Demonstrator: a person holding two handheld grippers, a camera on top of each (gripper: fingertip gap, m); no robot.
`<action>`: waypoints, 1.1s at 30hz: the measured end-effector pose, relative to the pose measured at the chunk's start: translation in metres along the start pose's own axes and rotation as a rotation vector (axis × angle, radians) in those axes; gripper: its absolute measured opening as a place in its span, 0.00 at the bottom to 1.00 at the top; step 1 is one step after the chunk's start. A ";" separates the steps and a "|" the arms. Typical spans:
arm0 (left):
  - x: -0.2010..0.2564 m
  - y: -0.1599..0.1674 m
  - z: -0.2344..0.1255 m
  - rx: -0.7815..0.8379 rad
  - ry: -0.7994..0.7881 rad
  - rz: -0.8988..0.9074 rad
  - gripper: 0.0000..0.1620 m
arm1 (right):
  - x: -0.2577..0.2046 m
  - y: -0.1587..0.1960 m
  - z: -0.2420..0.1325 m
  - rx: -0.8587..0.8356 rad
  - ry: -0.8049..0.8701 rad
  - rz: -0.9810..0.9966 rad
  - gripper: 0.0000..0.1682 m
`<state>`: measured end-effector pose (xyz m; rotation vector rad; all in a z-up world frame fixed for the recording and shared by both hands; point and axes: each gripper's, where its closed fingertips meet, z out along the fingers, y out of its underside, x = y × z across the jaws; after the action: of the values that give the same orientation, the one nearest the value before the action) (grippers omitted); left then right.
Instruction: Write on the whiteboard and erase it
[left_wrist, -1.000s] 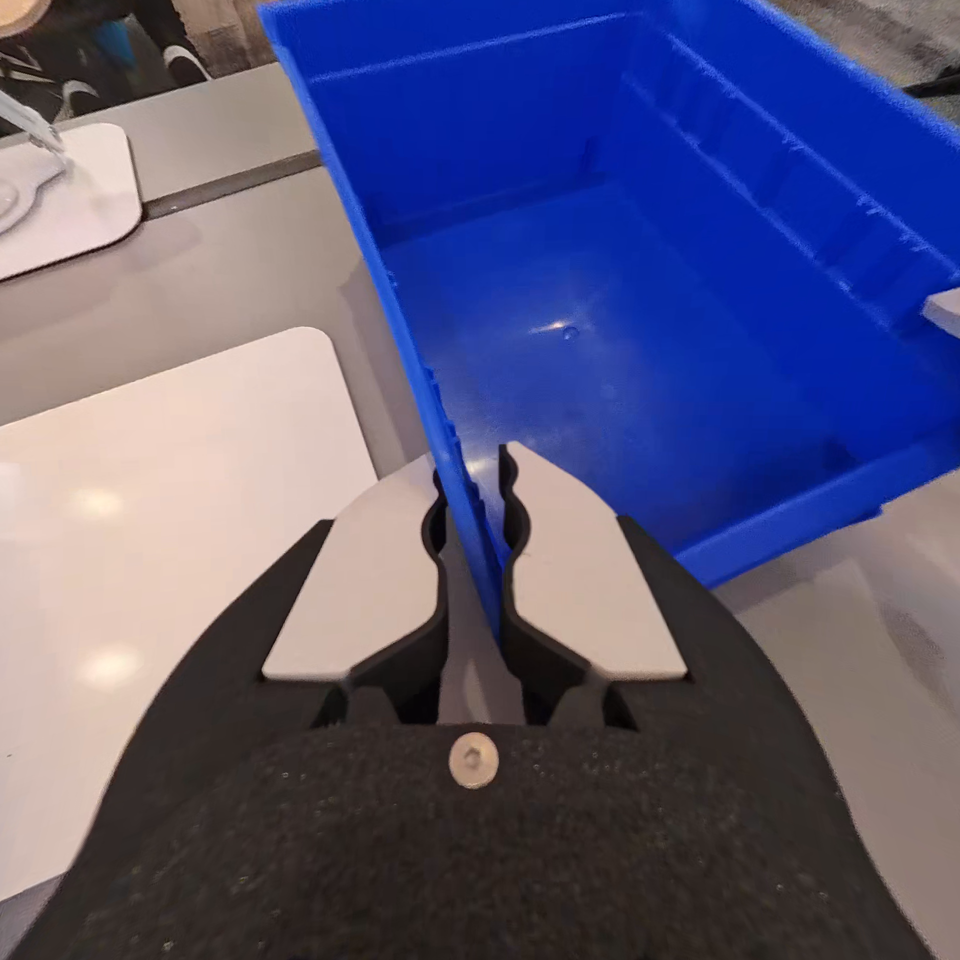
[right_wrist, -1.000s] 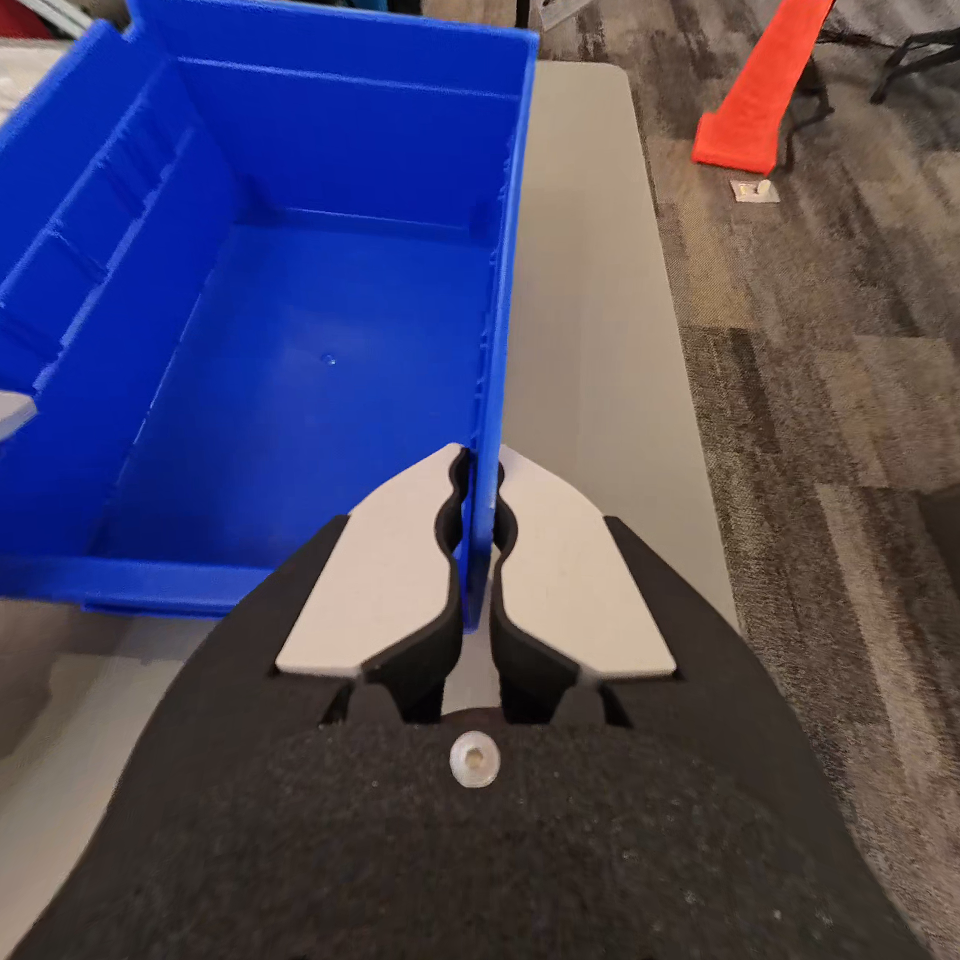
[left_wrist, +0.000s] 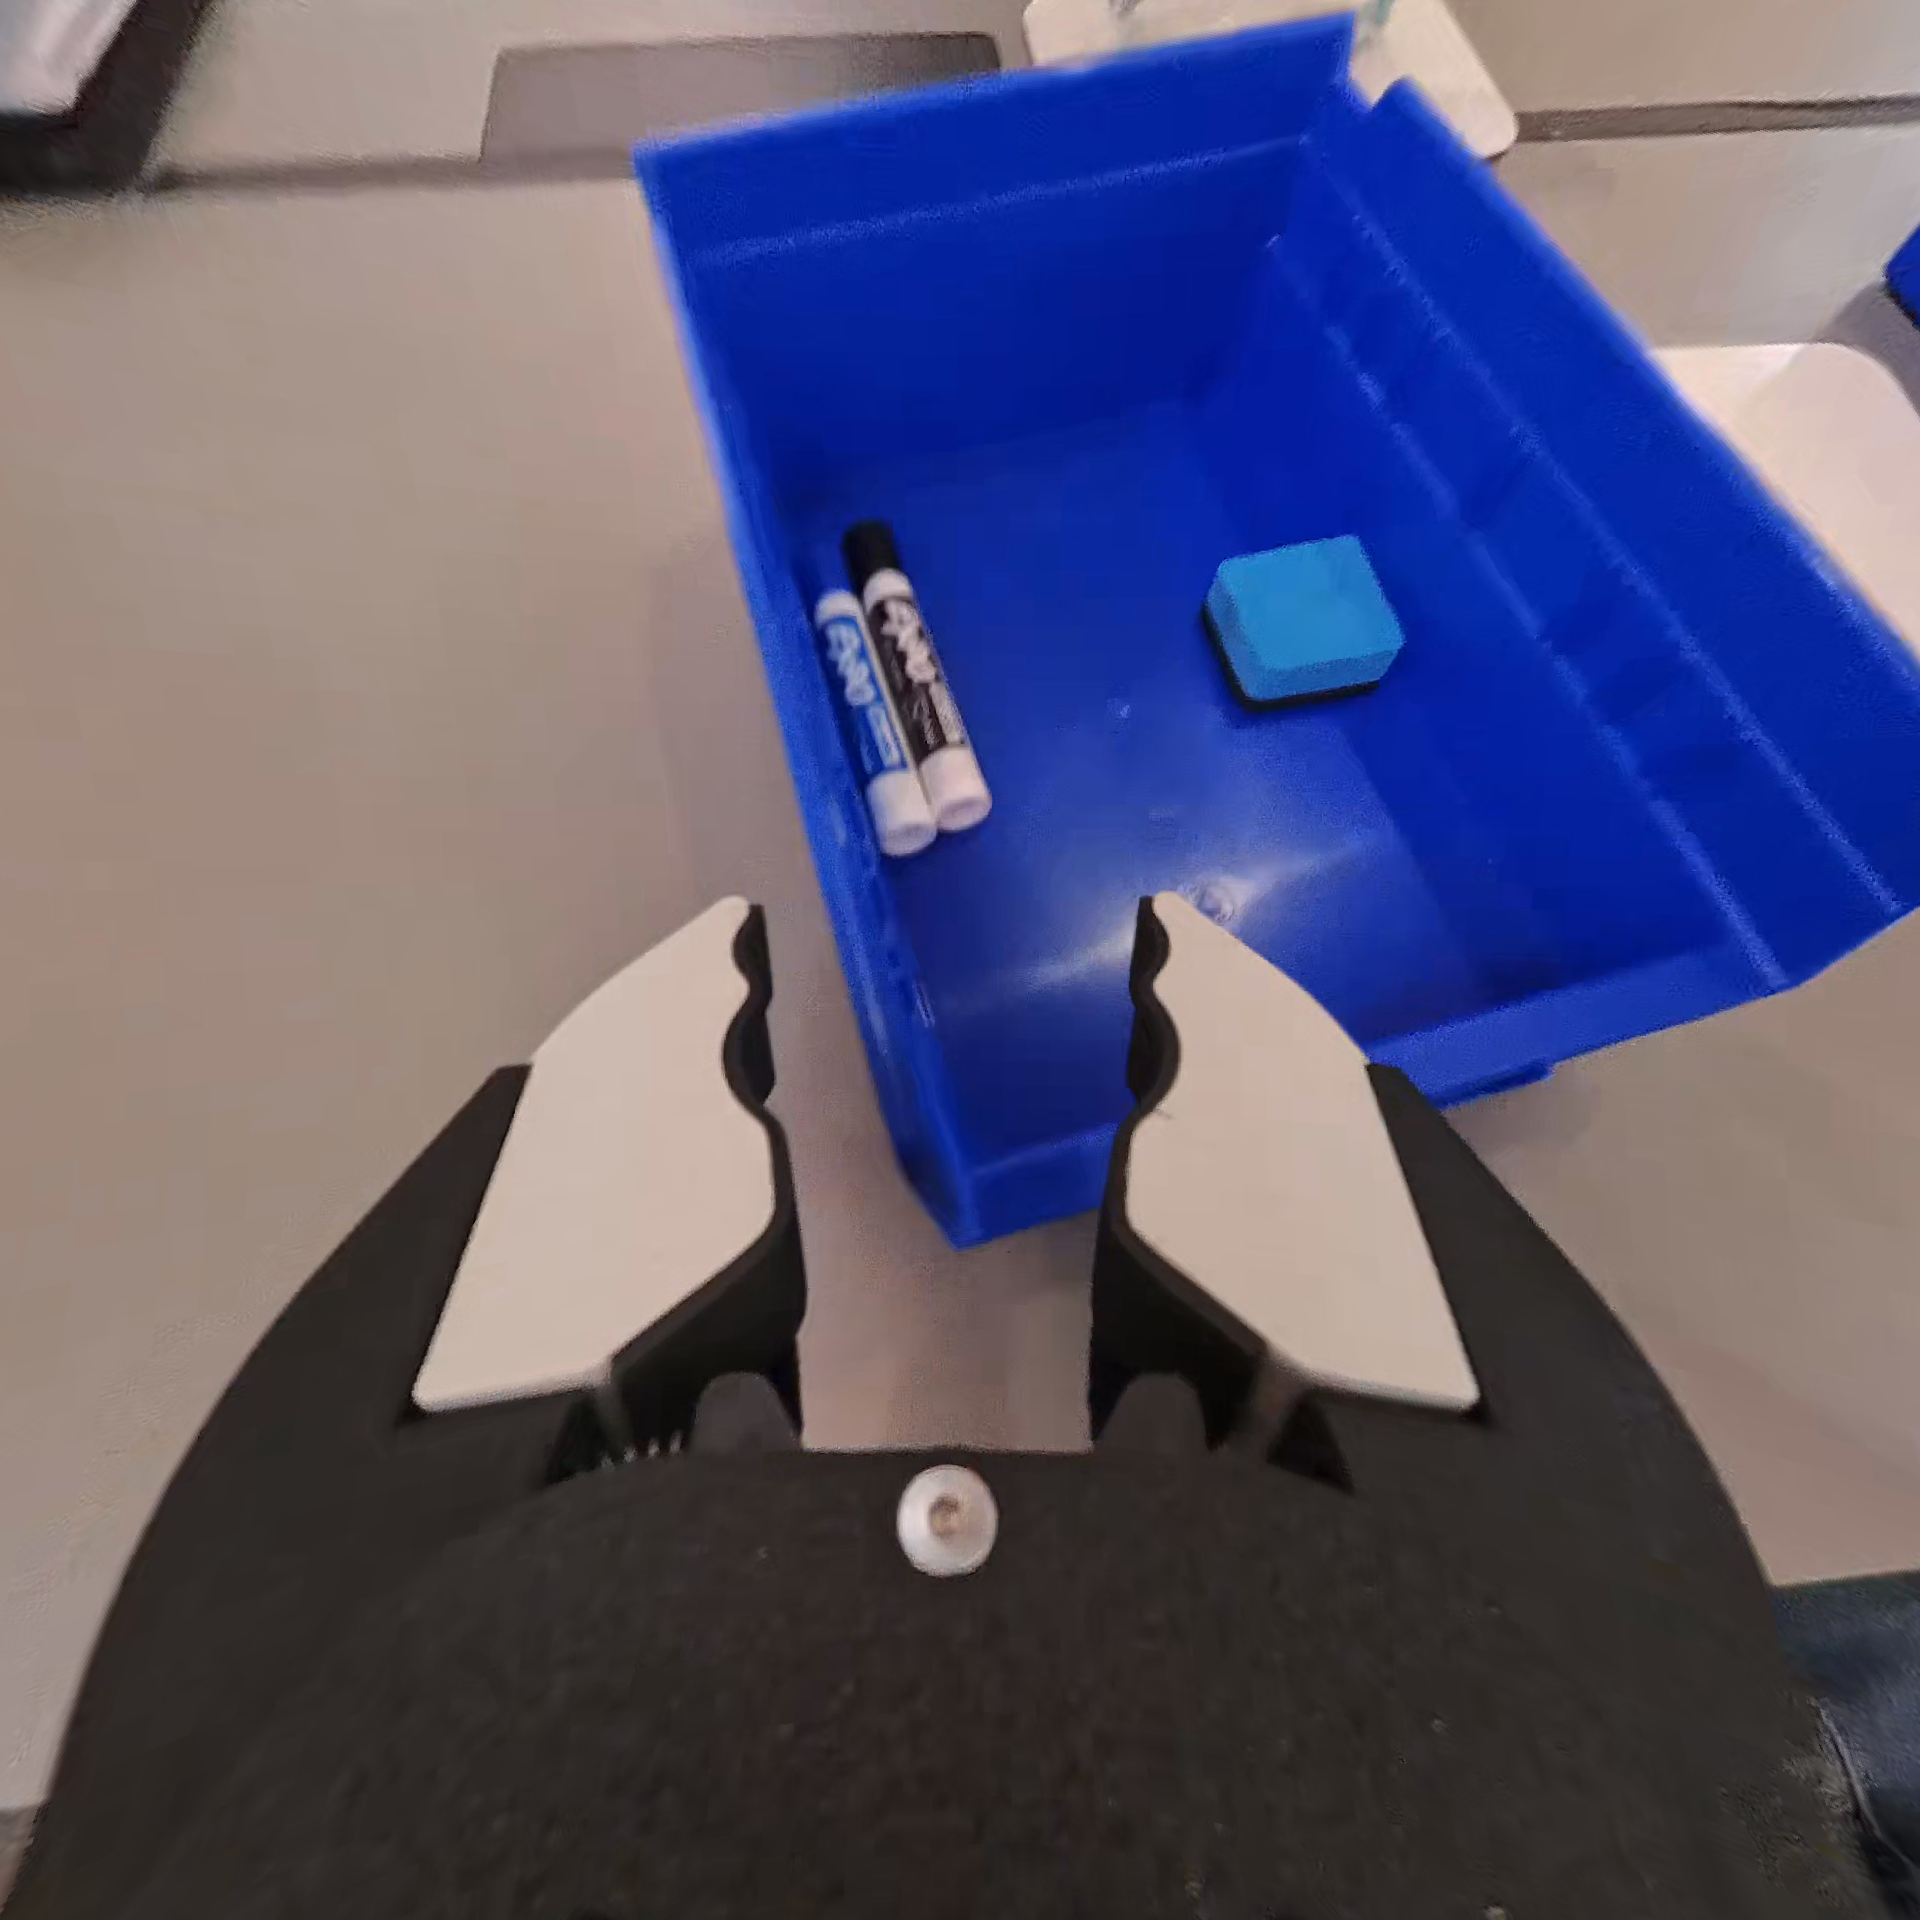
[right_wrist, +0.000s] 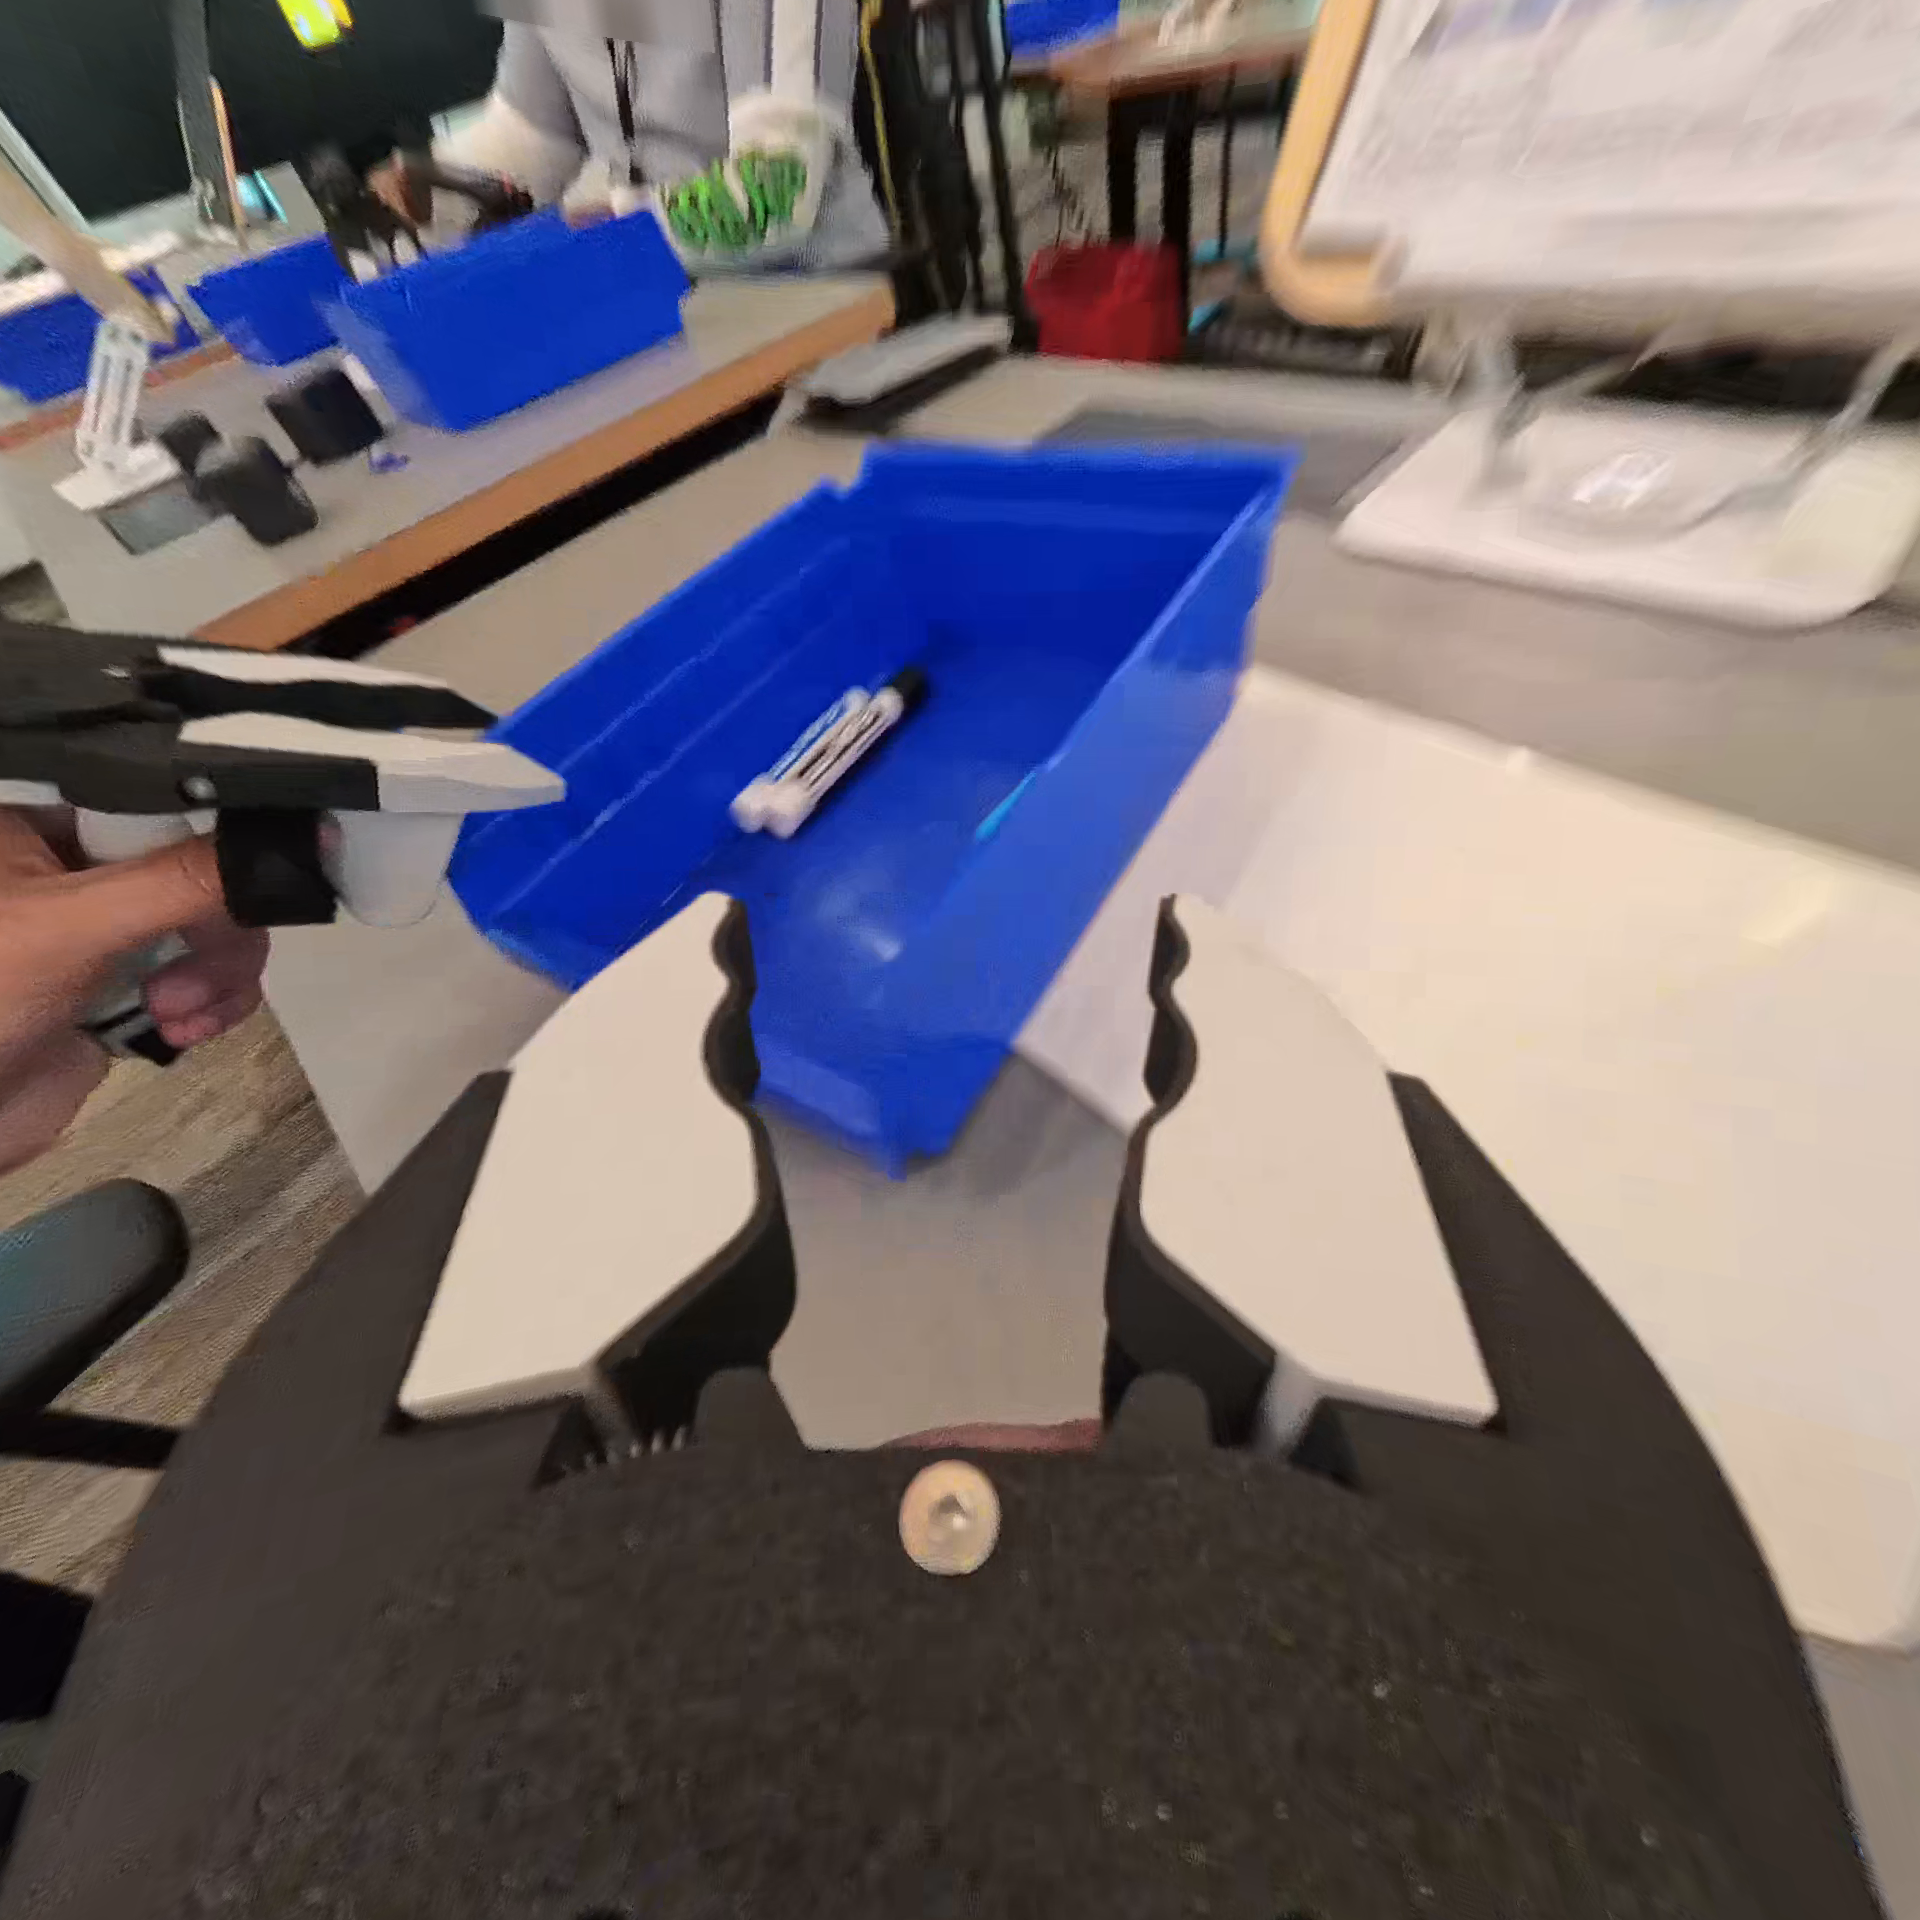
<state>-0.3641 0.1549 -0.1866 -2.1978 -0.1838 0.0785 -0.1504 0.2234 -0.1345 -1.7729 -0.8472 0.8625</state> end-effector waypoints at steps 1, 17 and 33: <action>-0.004 0.010 0.002 0.003 0.004 -0.027 0.41 | -0.015 0.019 0.018 -0.040 0.000 0.024 0.45; -0.057 -0.006 -0.003 0.073 -0.128 -0.004 0.02 | -0.035 0.043 0.096 -0.103 0.419 0.032 0.02; -0.246 -0.037 0.056 0.042 -0.143 0.040 0.03 | -0.118 0.017 0.271 -0.111 0.402 0.007 0.05</action>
<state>-0.6177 0.1813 -0.1920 -2.1553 -0.2156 0.2600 -0.4365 0.2403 -0.2086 -1.9590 -0.6322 0.4440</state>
